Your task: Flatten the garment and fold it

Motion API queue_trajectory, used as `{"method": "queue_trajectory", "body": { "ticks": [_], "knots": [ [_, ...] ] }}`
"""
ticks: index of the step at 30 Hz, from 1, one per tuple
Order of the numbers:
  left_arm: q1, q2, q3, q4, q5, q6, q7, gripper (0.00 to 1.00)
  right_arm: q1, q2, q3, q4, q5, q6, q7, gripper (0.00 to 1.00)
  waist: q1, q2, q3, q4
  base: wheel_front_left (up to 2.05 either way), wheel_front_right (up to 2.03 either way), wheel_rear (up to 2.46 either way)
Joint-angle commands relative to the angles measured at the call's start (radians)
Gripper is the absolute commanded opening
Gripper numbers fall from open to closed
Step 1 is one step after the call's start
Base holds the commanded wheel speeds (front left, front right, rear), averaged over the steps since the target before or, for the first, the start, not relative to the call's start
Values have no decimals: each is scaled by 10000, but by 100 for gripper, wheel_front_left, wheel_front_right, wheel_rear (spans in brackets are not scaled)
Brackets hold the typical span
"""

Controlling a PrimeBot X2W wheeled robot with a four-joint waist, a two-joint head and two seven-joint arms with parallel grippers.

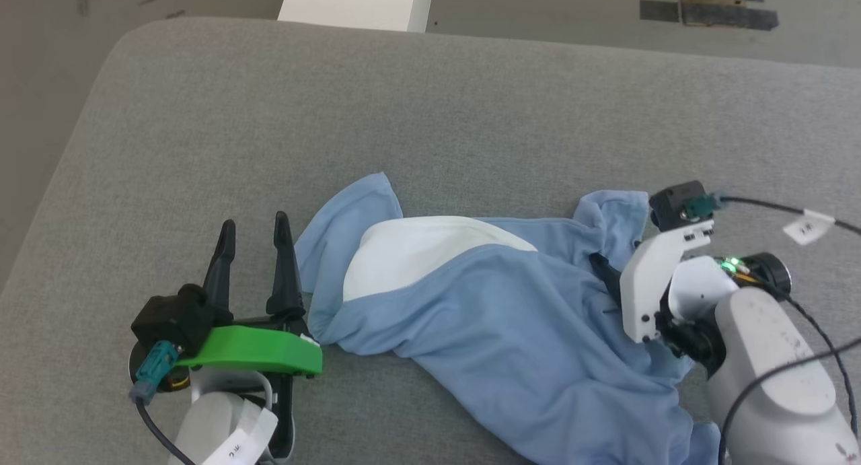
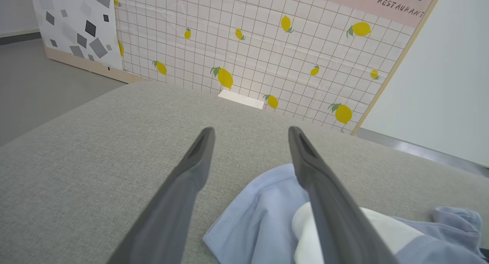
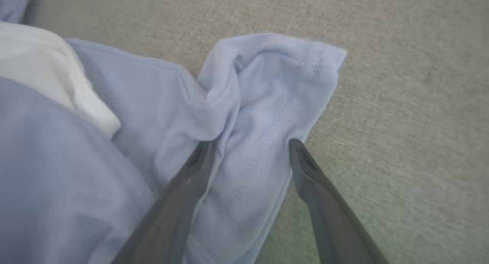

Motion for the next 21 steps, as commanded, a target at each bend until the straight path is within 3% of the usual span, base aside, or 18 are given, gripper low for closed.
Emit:
{"method": "queue_trajectory", "body": {
  "ticks": [1,3,4,5,10,13,19,20,21],
  "knots": [
    [-166,-29,-32,-23,-55,53,-47,100,-224,-85,131,326,-6,-15,514,100,0,0,192,153,0,0,0],
    [-184,-29,-50,-35,-70,75,-47,100,-388,-157,406,748,119,-15,1532,100,0,0,228,168,0,0,0],
    [-189,-29,-57,-39,-73,83,-47,100,-463,-224,544,841,166,-15,1918,38,0,0,239,172,0,0,0],
    [-200,-29,-64,-37,-79,94,-47,100,-574,-325,725,814,233,-15,2180,0,0,0,254,174,0,0,0],
    [-276,-29,-57,-63,-91,124,-47,100,-1227,-768,153,215,121,-15,1068,0,0,0,286,99,0,0,0],
    [-310,-29,-49,-61,-56,105,-47,100,-1722,-1014,-808,178,-522,-15,81,0,0,0,275,54,0,0,0],
    [-374,-29,-101,-36,-49,70,-47,100,-2347,-1102,-2967,823,-2016,-15,-811,0,0,0,299,11,0,0,0],
    [-379,-29,-115,-23,-54,65,-47,100,-2359,-1016,-3227,938,-2162,-15,-923,9,0,0,291,11,0,0,0],
    [-374,-29,-121,-1,-56,59,-47,100,-2312,-858,-3505,1112,-2251,-15,-943,100,0,0,260,-6,0,0,0]
  ]
}}
